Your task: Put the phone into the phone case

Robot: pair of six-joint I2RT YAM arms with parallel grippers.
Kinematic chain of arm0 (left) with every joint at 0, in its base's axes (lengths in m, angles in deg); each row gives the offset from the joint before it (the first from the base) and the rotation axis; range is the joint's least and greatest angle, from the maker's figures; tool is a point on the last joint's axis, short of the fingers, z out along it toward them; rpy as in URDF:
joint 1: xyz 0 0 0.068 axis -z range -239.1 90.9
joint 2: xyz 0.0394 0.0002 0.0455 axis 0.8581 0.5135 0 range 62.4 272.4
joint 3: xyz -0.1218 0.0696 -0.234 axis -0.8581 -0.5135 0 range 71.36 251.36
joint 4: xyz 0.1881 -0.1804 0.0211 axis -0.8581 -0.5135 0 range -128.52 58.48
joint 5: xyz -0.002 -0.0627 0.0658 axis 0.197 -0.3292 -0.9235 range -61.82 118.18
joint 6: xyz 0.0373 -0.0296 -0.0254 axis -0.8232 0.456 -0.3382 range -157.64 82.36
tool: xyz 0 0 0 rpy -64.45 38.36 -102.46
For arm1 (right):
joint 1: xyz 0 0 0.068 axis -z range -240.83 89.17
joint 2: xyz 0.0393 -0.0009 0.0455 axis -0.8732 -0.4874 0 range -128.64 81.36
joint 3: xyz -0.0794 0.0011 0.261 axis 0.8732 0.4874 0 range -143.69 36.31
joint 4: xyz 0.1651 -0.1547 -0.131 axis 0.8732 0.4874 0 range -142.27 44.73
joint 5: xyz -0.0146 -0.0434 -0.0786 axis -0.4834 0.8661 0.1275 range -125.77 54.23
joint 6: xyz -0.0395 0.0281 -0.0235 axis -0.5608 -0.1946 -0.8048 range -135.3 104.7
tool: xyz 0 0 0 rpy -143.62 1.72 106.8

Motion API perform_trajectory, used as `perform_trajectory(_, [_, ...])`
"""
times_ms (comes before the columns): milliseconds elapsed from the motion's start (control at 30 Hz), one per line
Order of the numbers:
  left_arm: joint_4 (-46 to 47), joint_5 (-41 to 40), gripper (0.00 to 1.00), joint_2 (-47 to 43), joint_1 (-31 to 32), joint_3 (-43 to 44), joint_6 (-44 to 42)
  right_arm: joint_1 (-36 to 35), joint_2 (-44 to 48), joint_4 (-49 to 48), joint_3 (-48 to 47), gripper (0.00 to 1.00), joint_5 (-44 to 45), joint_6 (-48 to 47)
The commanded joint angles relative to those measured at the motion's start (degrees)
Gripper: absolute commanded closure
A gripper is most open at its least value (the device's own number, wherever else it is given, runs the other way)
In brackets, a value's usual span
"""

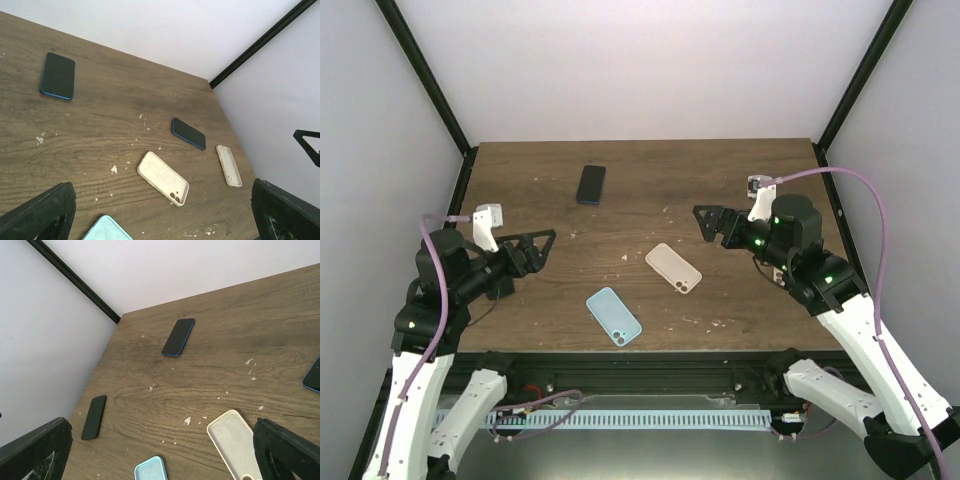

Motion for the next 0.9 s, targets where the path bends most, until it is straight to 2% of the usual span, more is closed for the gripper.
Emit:
perform_trajectory(0, [0.32, -0.52, 0.02, -0.48, -0.31, 1.17, -1.76, -0.18, 0.25, -0.47, -0.26, 0.00, 0.00, 0.50])
perform_trajectory(233, [1.15, -1.27, 0.00, -1.08, -0.39, -0.67, -0.27, -0.18, -0.75, -1.93, 1.22, 0.00, 0.00, 1.04])
perform_trajectory(400, [2.51, -0.10, 0.00, 0.39, -0.36, -4.95, 1.11, -0.19, -4.23, -2.01, 1.78, 0.00, 4.31, -0.68])
perform_trajectory(633, [1.68, 1.70, 0.04, 6.80, -0.33, -7.90, 2.78, 0.80, -19.11, 1.81, -2.53, 0.00, 17.11, -9.06])
perform_trajectory(867, [1.33, 5.00, 0.06, 11.98, -0.30, -10.15, 1.97, 8.21, -33.44, 1.37, -8.63, 0.02, 16.48, -18.94])
